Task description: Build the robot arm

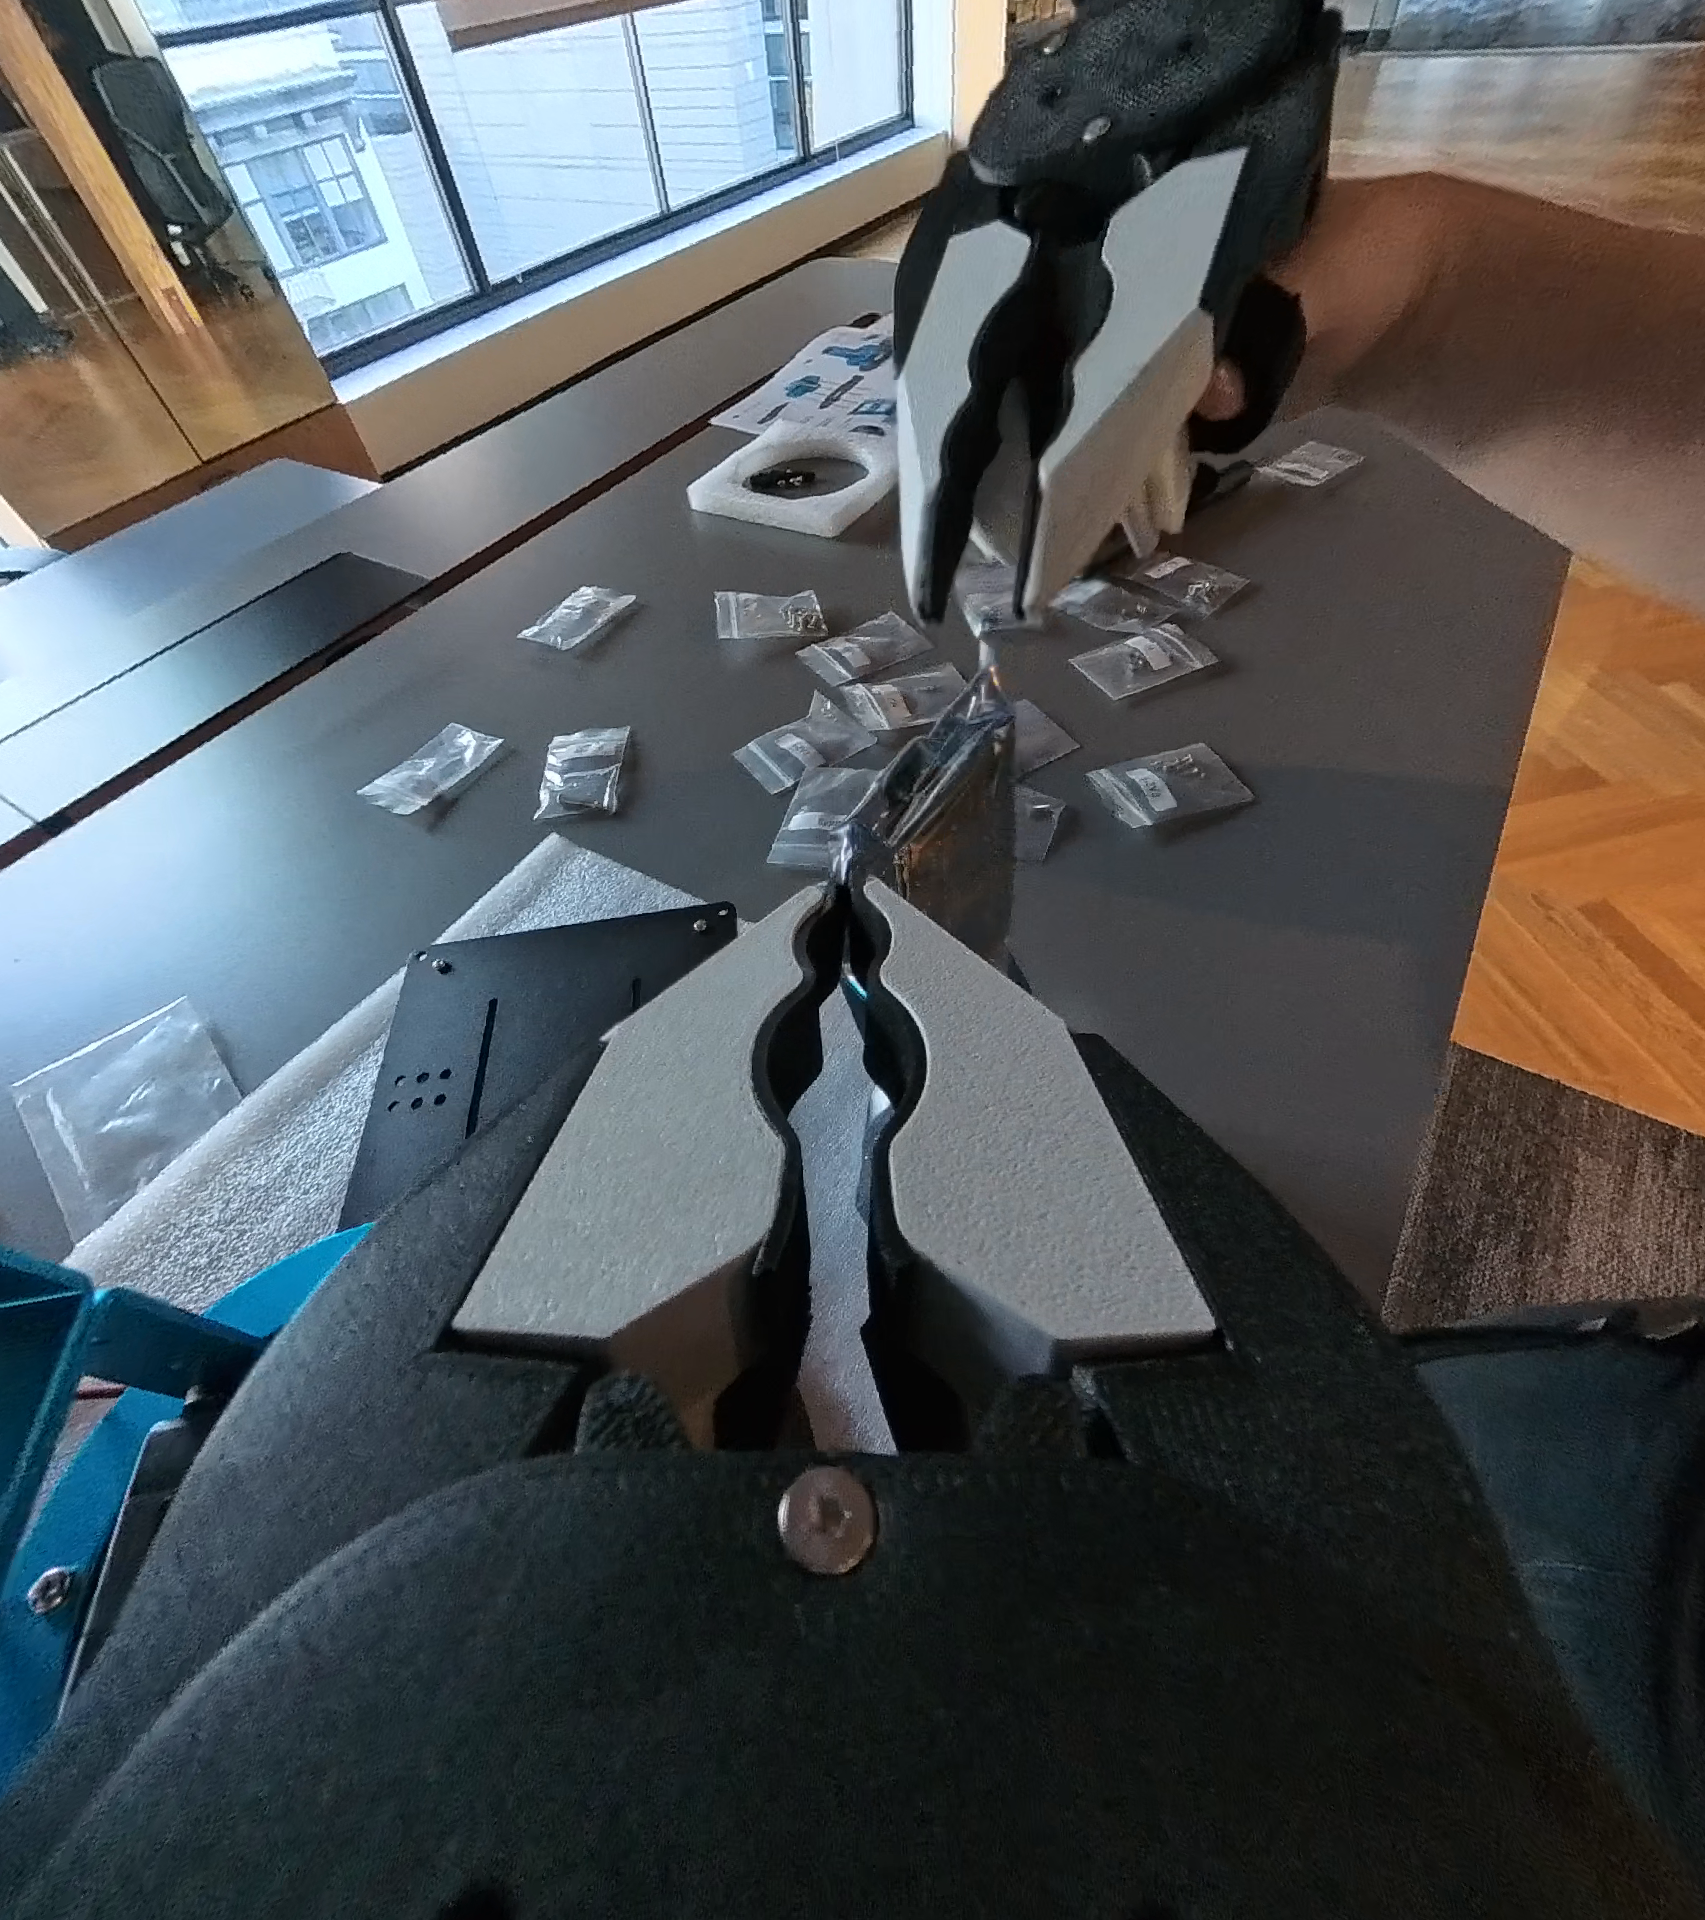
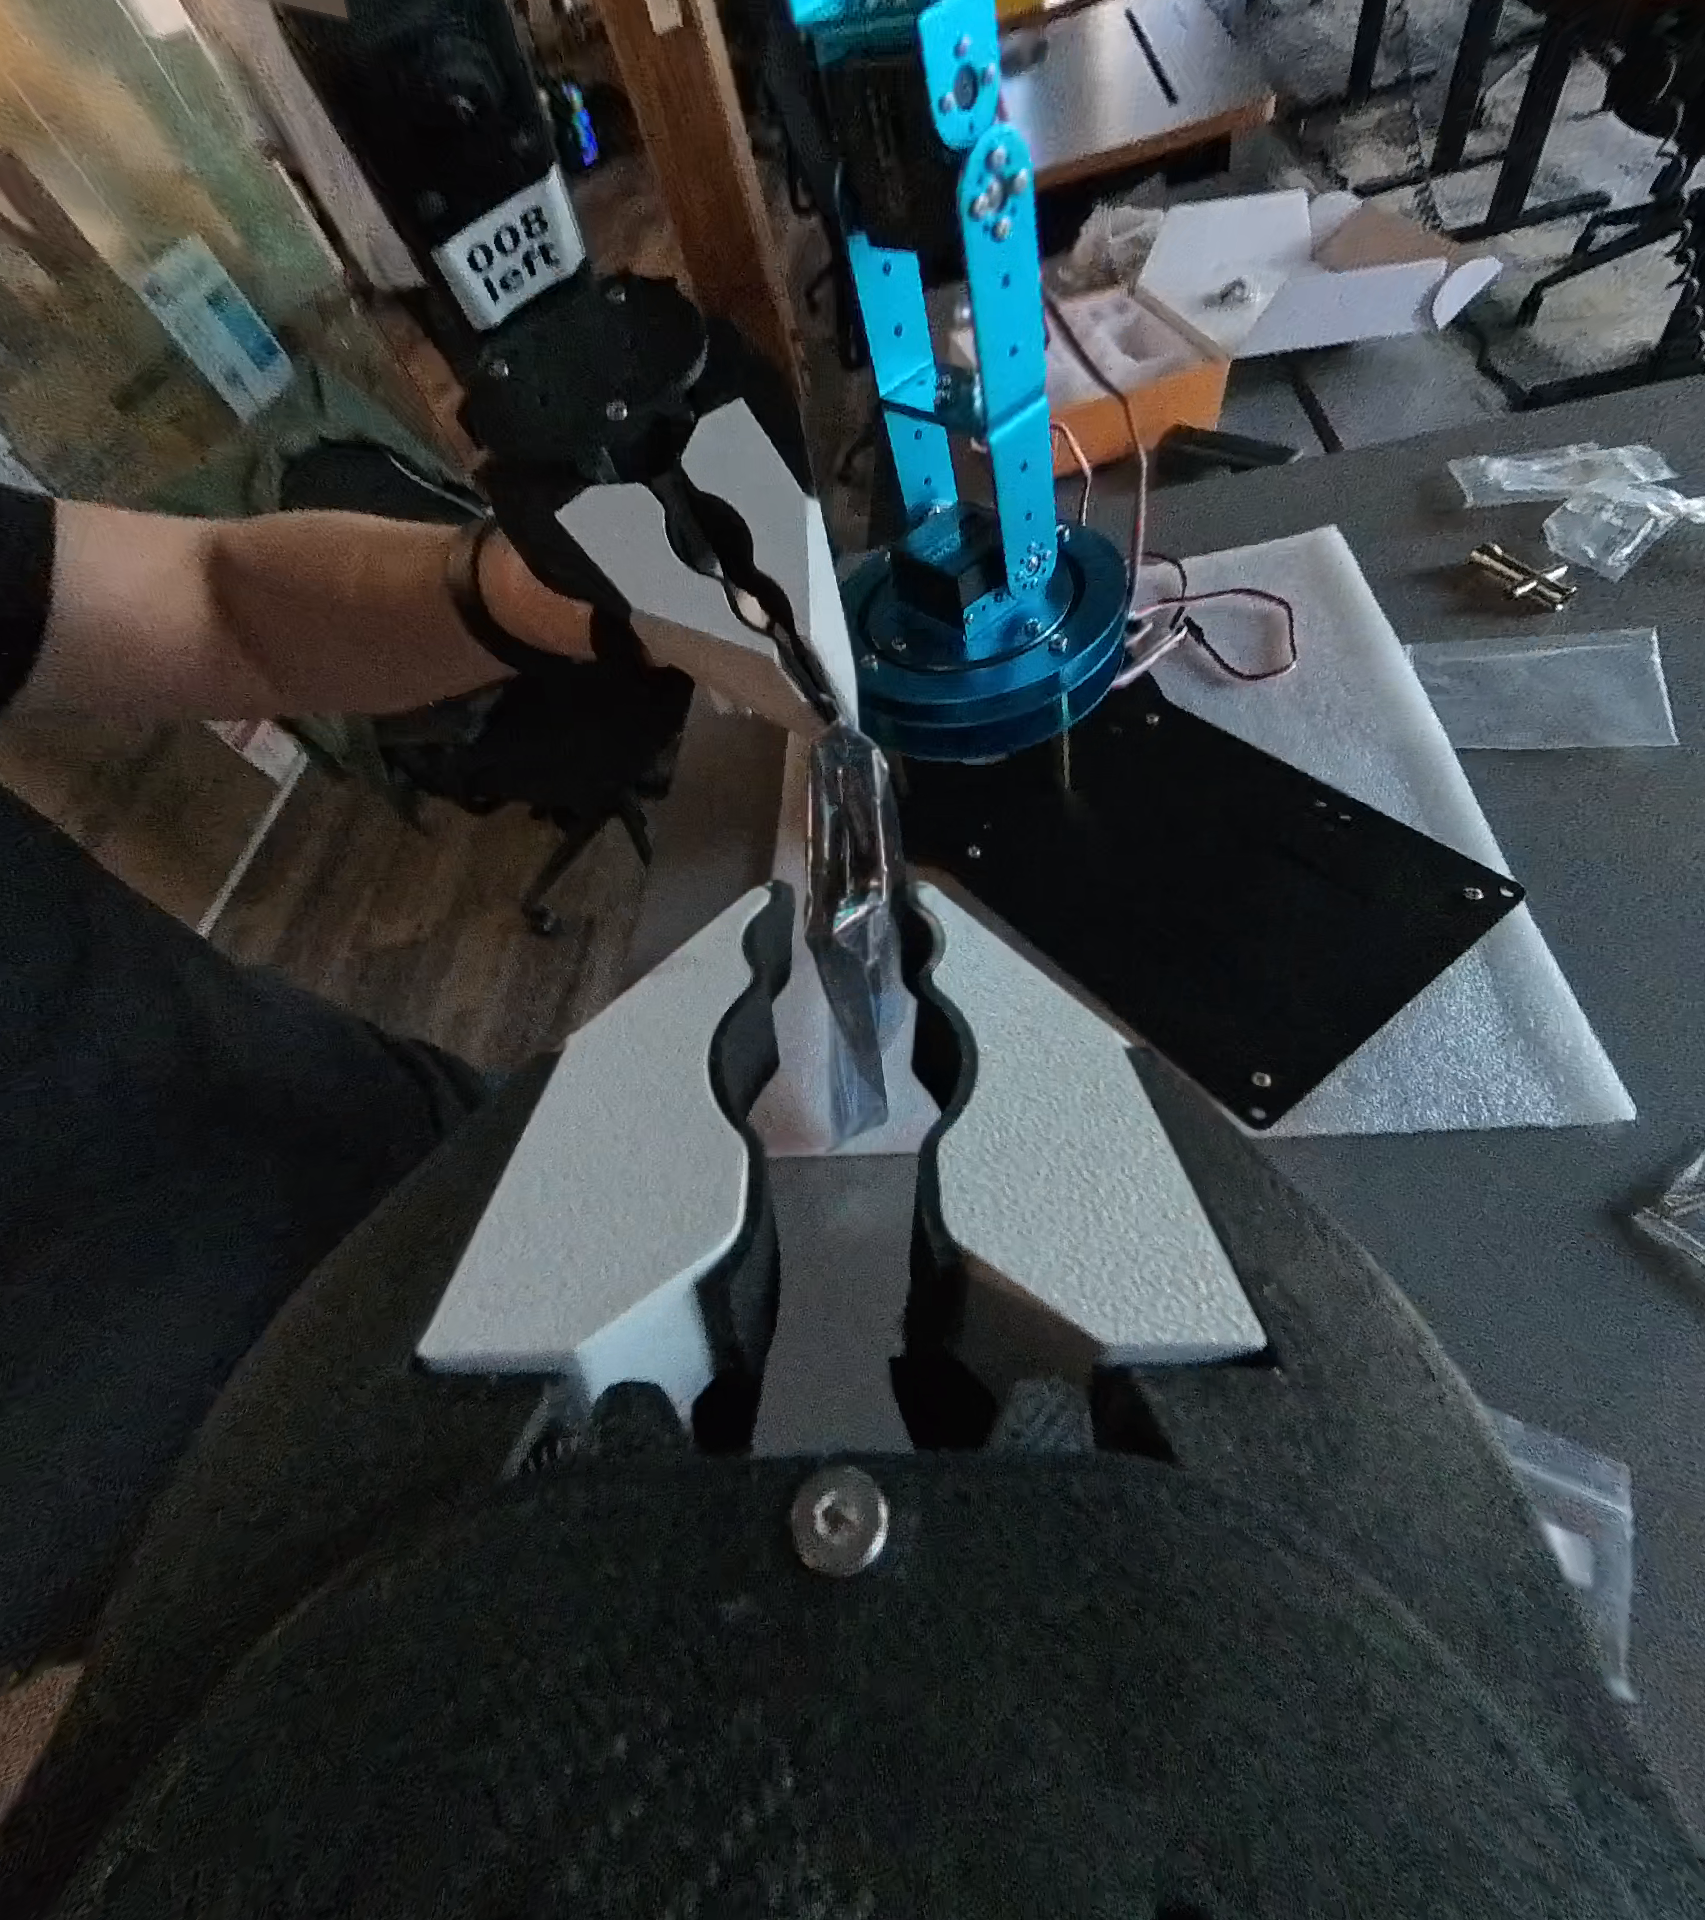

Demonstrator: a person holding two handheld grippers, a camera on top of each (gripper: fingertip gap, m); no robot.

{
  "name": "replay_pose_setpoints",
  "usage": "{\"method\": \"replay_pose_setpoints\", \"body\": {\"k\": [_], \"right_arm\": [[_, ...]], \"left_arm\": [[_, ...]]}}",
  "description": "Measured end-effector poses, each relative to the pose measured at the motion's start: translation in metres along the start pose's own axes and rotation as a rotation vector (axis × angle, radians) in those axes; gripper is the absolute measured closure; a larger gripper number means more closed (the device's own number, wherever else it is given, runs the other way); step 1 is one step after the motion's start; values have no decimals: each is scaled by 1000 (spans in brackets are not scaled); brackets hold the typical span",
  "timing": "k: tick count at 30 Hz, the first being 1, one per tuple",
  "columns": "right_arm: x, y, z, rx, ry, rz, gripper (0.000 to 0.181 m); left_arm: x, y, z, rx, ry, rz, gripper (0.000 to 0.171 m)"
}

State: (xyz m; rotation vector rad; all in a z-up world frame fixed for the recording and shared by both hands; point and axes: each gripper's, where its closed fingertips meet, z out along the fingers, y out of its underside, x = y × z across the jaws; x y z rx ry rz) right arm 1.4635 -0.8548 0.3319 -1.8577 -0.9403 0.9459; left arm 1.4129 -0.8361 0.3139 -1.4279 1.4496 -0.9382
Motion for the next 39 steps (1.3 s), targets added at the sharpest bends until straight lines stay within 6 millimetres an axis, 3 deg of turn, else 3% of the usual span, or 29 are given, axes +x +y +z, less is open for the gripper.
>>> {"method": "replay_pose_setpoints", "body": {"k": [4, 6, 10, 15, 17, 18, 20, 21, 24, 27, 30, 39], "right_arm": [[8, 14, 4, -51, 47, -21, 157], [0, 14, 11, -38, 9, -40, 169], [6, 13, 14, 9, 15, -12, 179], [12, 16, 15, 70, 35, -5, 181], [13, 15, 15, 82, 43, -17, 181], [13, 15, 16, 84, 42, -11, 181], [15, 15, 16, 84, 40, 1, 181], [17, 16, 16, 83, 45, 9, 181], [29, 20, 14, 80, 63, 70, 181], [42, 25, 13, 82, 77, 152, 181], [51, 30, 12, 92, 87, 210, 181], [62, 39, 11, 97, 104, 288, 181]], "left_arm": [[-2, 1, -2, 15, 2, -24, 171], [-3, 2, -1, 19, 6, -39, 171], [-6, 5, 0, 24, 5, -60, 171], [-7, 8, 2, 35, -14, -78, 171], [-9, 11, 3, 39, -63, -74, 161], [-11, 14, 1, 33, -109, -65, 147], [-14, 20, -11, 52, -254, -15, 125], [-12, 24, -19, 76, -318, 35, 123], [19, 54, -17, -12, -312, 324, 138], [31, 95, 4, -251, -215, 523, 128], [34, 102, 18, -336, -149, 688, 140], [28, 120, 35, -441, -55, 759, 160]]}}
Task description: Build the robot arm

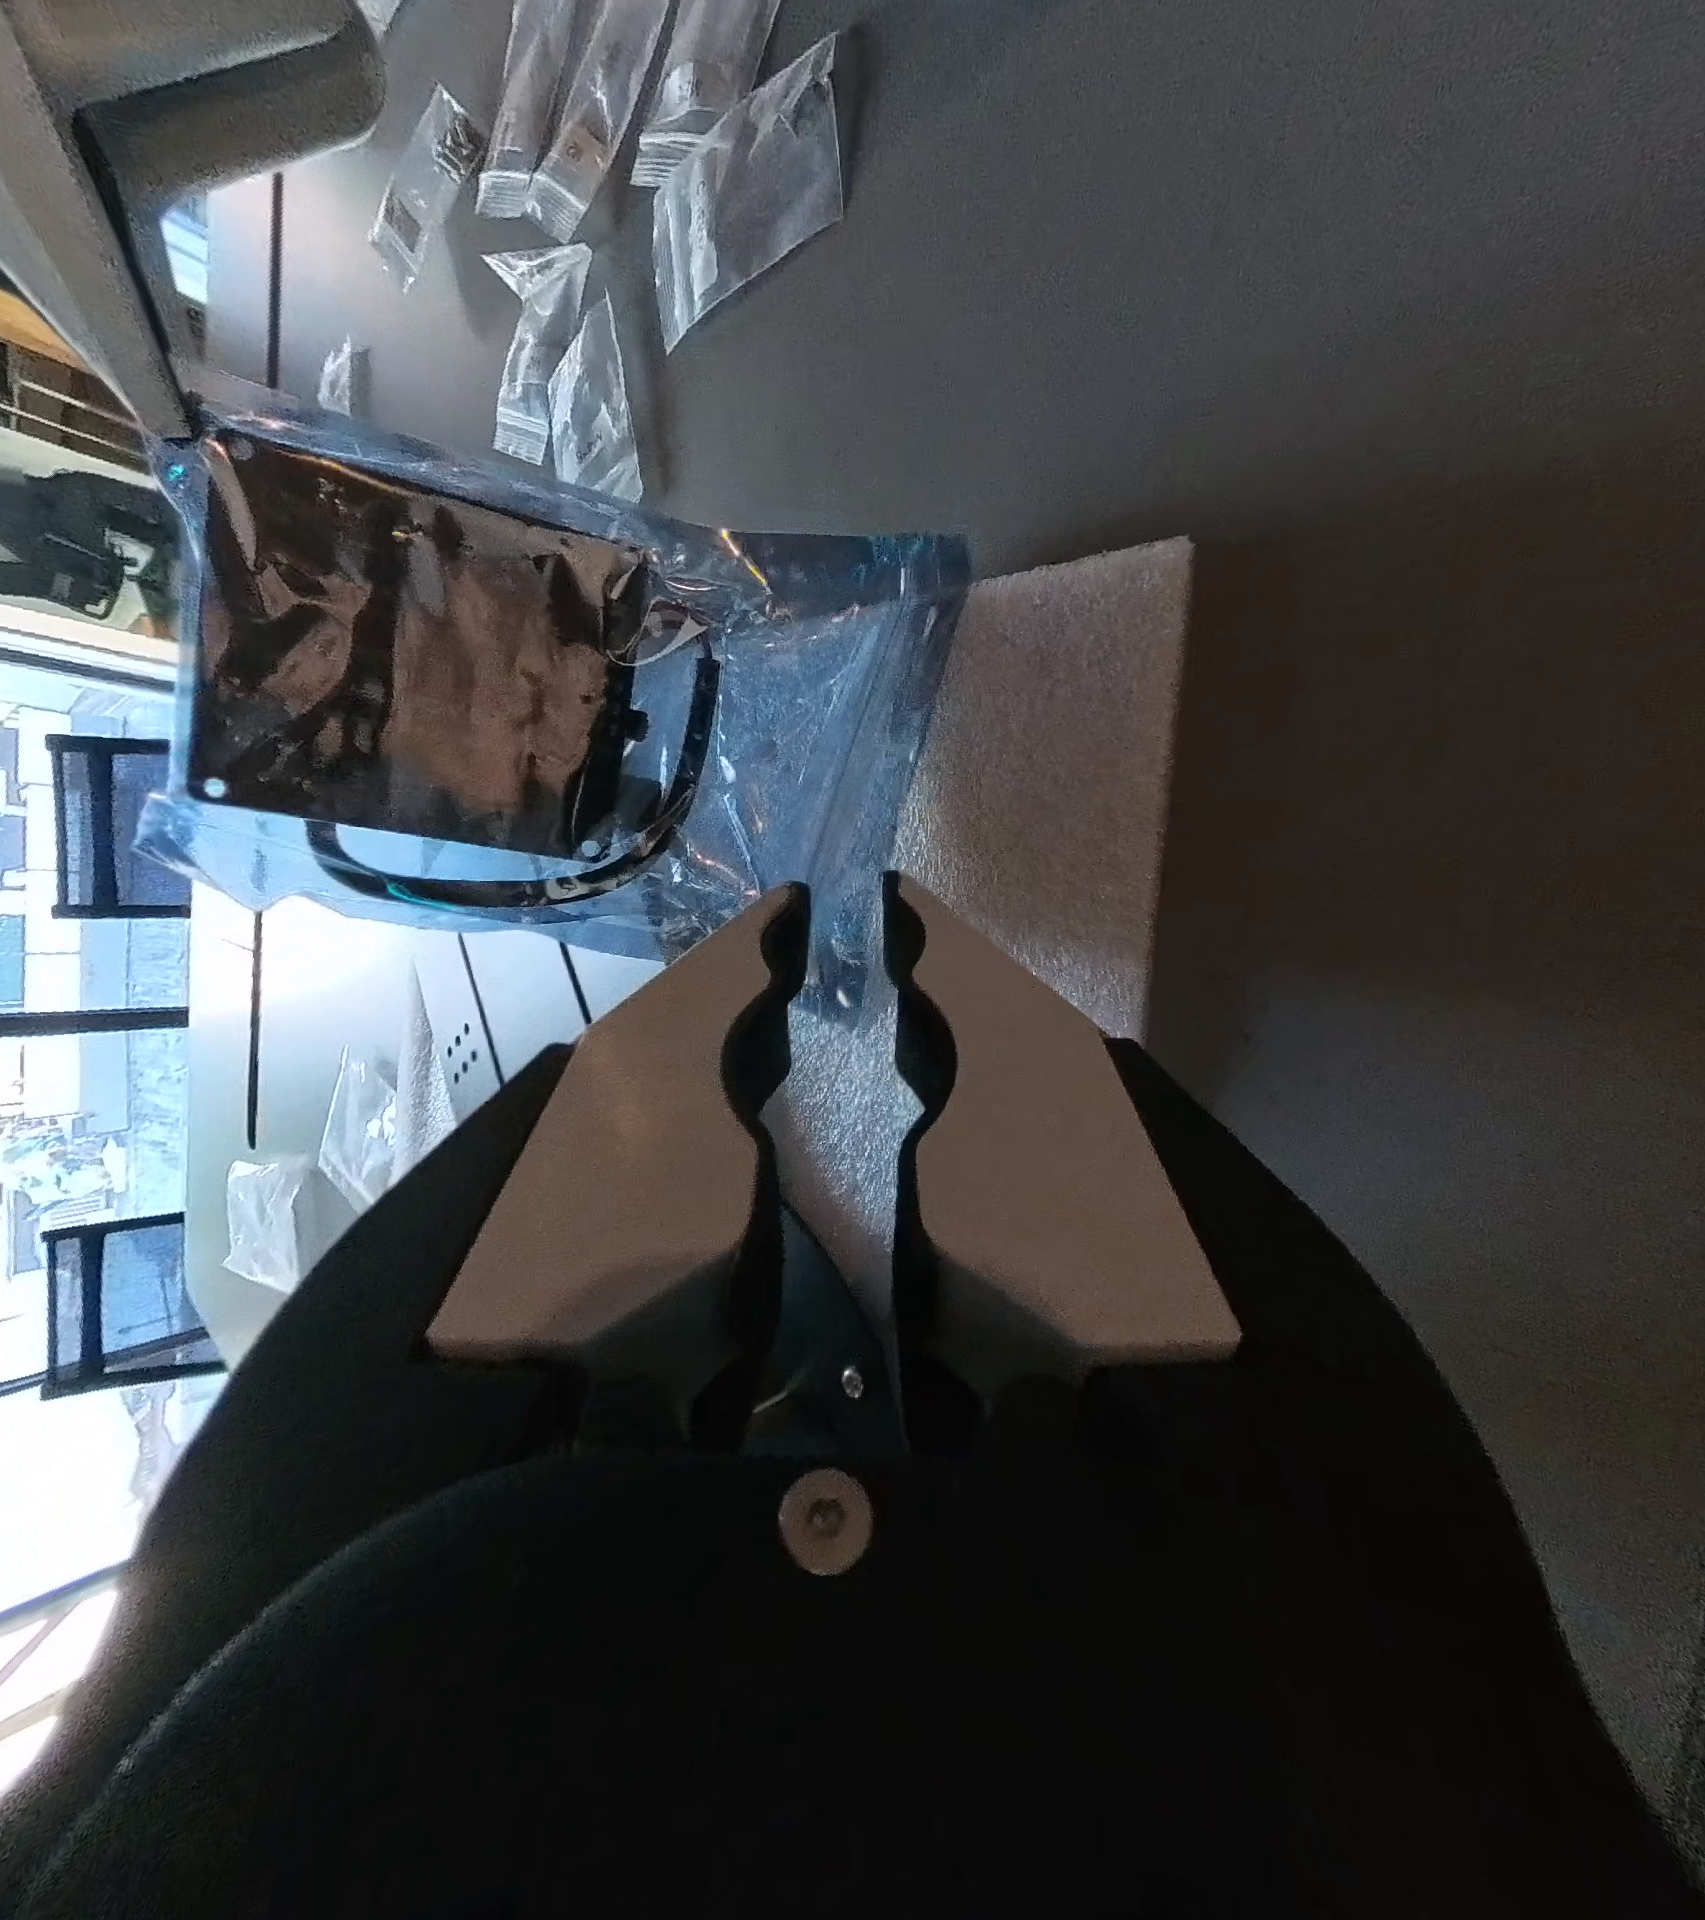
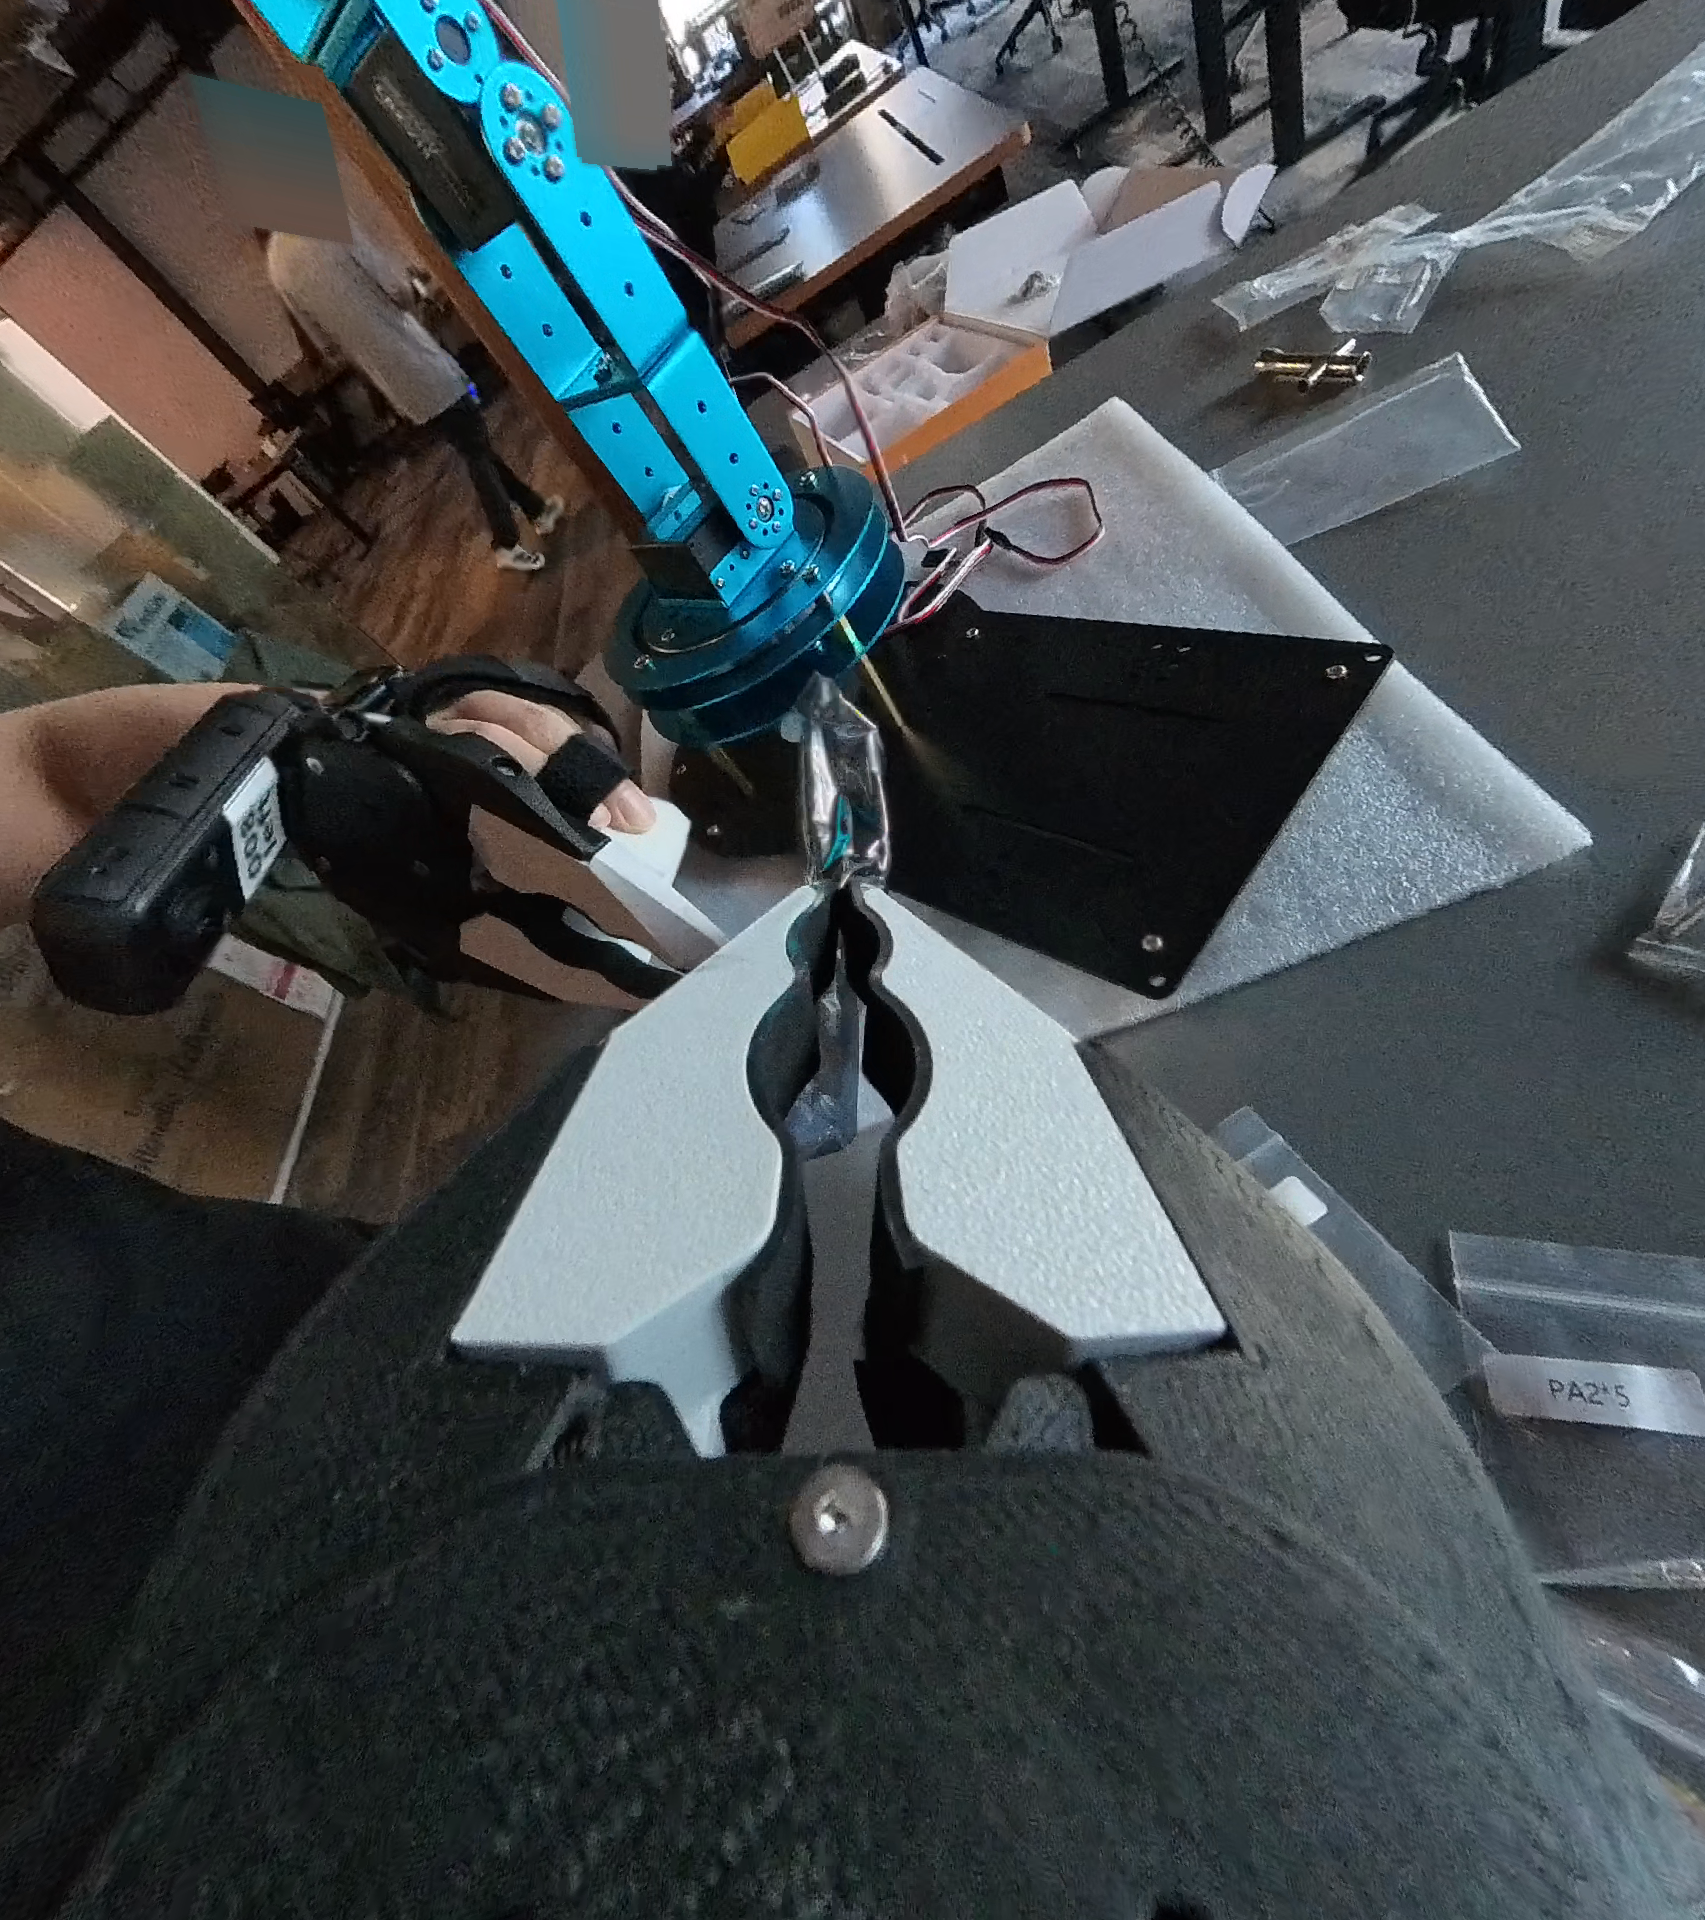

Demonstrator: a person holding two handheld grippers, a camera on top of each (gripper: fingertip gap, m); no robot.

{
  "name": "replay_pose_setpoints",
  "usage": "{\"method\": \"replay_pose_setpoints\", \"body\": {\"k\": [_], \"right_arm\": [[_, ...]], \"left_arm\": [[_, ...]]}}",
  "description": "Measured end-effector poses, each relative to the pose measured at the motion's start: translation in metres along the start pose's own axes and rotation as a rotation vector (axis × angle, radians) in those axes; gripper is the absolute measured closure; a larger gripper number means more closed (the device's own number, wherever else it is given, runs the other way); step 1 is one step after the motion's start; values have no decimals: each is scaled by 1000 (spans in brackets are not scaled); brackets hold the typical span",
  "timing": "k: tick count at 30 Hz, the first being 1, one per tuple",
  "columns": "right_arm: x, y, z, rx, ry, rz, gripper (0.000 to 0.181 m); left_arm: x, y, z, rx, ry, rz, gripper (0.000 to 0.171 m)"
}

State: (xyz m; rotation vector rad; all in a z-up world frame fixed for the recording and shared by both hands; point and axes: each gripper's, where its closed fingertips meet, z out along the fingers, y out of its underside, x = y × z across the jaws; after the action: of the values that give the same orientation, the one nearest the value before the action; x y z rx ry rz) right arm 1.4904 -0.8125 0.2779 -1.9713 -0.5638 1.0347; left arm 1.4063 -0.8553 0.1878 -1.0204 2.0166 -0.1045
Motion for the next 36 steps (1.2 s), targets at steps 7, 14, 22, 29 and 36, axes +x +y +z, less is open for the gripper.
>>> {"method": "replay_pose_setpoints", "body": {"k": [7, 14, 22, 29, 36], "right_arm": [[6, 0, -6, 36, 12, 59, 181], [11, -4, -13, 47, 46, 125, 181], [43, 15, -17, 59, 124, 349, 181], [48, 31, -16, 102, 133, 438, 181], [20, 14, -20, 190, 101, 338, 181]], "left_arm": [[-1, -1, 2, 13, -4, -21, 171], [-3, -2, -3, 15, -104, 107, 171], [-8, -4, -10, 55, -220, 152, 171], [-11, -1, -14, 76, -235, 46, 171], [6, 6, -25, 130, -72, -232, 166]]}}
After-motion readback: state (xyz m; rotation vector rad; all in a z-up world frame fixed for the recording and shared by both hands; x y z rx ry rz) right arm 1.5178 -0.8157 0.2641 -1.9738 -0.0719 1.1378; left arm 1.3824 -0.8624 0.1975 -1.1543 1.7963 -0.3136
